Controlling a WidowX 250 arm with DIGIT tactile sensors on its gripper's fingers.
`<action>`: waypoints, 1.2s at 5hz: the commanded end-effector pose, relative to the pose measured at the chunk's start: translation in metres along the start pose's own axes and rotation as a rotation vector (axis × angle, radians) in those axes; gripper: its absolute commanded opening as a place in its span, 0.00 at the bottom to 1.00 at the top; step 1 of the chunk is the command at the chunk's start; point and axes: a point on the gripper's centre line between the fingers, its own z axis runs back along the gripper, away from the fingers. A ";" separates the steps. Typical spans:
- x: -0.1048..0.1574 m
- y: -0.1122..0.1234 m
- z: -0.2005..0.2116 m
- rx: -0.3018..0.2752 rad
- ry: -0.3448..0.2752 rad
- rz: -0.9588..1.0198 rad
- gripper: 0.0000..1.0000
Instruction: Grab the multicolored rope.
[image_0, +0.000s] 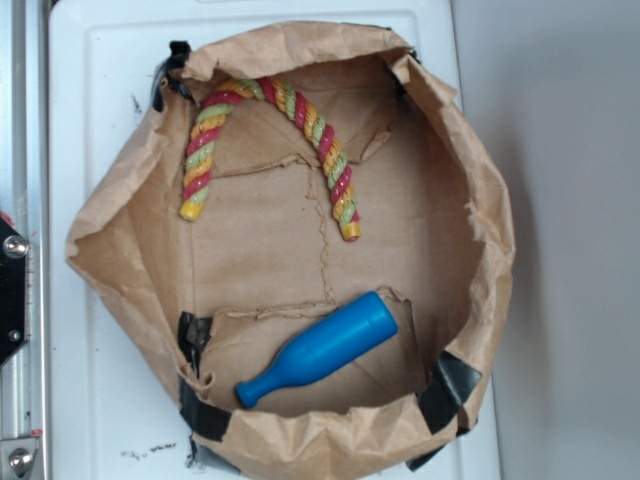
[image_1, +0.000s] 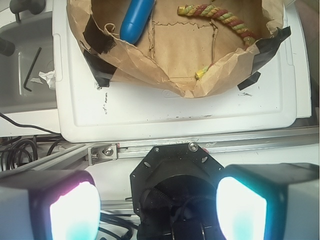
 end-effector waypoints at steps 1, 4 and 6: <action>0.000 0.000 0.000 0.000 0.000 0.000 1.00; 0.082 0.064 -0.026 0.072 -0.021 0.033 1.00; 0.140 0.068 -0.081 0.046 0.034 -0.059 1.00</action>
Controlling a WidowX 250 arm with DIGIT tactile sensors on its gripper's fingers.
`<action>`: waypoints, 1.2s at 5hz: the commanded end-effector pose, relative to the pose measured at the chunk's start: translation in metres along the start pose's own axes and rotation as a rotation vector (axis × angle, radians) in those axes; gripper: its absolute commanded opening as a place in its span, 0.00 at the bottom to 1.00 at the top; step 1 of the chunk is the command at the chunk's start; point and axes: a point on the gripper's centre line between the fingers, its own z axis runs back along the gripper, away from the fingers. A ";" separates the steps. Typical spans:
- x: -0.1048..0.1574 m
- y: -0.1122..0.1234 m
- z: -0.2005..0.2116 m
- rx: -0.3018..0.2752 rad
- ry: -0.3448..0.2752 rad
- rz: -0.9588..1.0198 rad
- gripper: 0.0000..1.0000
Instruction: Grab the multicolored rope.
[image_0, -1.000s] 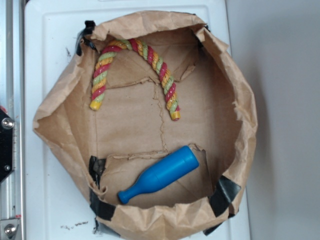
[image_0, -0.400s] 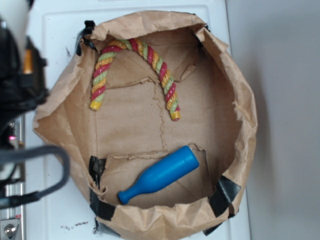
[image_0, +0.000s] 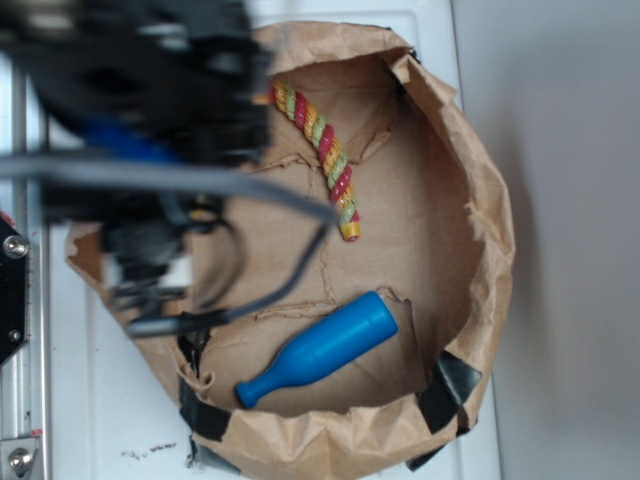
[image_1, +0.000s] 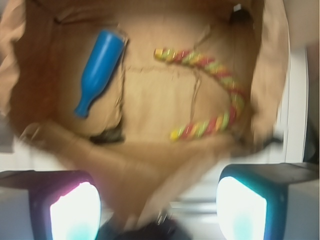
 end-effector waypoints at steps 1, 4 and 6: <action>0.049 -0.016 -0.038 -0.045 -0.029 -0.054 1.00; 0.053 -0.019 -0.044 -0.075 -0.008 -0.100 1.00; 0.053 -0.019 -0.044 -0.075 -0.008 -0.100 1.00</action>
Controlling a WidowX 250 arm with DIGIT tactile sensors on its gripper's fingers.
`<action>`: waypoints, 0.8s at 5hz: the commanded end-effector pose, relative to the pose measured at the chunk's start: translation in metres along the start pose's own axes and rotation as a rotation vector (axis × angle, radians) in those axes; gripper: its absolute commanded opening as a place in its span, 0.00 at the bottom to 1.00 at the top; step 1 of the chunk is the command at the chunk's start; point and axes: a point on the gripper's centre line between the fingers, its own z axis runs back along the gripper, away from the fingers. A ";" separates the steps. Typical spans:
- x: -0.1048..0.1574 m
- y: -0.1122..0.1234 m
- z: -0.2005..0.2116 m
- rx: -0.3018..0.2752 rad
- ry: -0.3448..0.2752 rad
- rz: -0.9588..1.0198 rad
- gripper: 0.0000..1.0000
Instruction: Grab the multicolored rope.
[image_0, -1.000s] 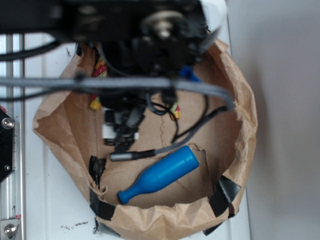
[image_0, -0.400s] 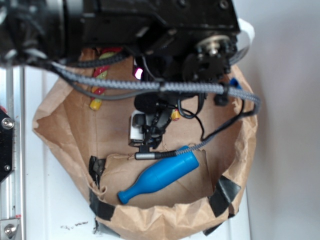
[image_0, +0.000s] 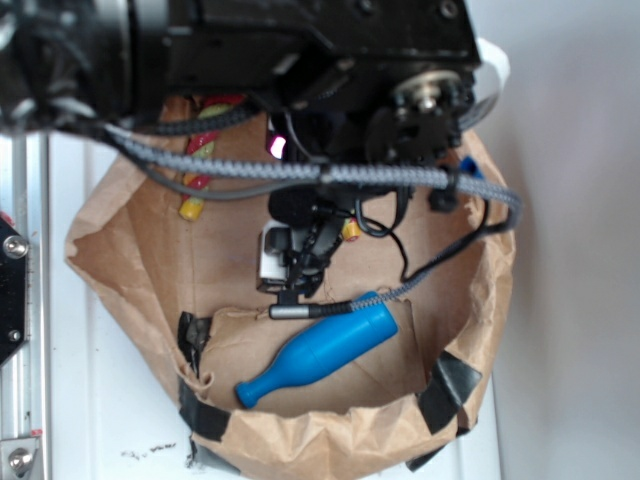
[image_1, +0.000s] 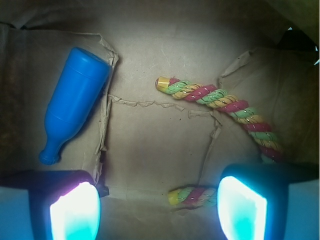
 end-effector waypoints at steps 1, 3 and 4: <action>0.015 0.015 0.003 0.052 -0.085 -0.161 1.00; 0.012 0.043 -0.008 0.141 -0.134 -0.458 1.00; 0.016 0.057 -0.018 0.145 -0.118 -0.490 1.00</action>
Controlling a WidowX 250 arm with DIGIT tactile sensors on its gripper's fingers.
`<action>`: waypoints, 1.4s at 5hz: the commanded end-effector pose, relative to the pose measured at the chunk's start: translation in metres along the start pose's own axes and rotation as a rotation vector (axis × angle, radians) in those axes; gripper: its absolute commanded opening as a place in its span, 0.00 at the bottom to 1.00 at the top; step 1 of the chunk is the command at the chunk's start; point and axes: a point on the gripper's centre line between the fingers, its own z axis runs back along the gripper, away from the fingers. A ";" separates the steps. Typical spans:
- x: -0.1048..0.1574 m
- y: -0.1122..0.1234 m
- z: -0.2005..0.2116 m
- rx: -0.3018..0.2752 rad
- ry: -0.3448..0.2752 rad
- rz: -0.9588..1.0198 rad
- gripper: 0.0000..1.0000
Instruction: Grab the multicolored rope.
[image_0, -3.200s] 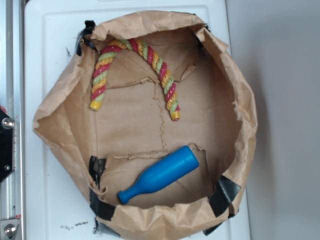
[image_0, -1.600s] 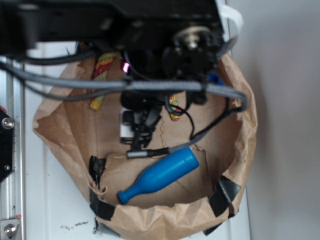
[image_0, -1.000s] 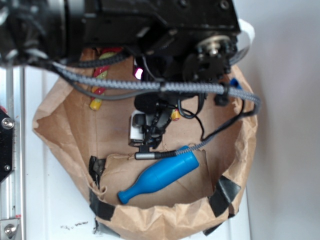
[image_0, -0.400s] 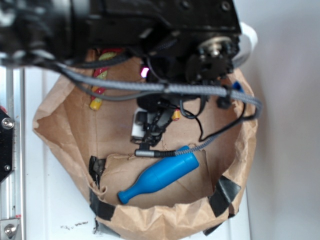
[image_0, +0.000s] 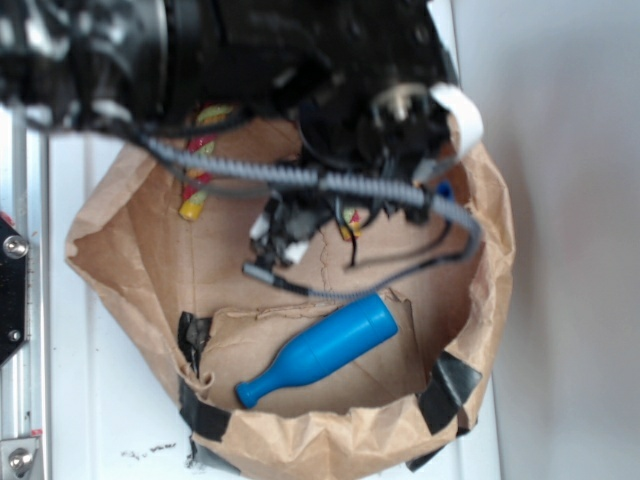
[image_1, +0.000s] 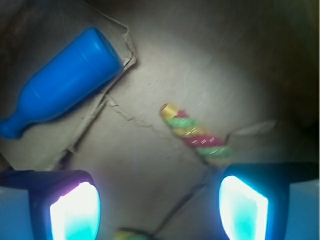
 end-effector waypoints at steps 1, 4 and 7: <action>-0.007 0.033 -0.007 0.033 0.006 -0.029 1.00; 0.012 0.035 -0.029 0.008 -0.009 -0.097 1.00; 0.038 0.033 -0.068 -0.018 0.040 -0.157 0.58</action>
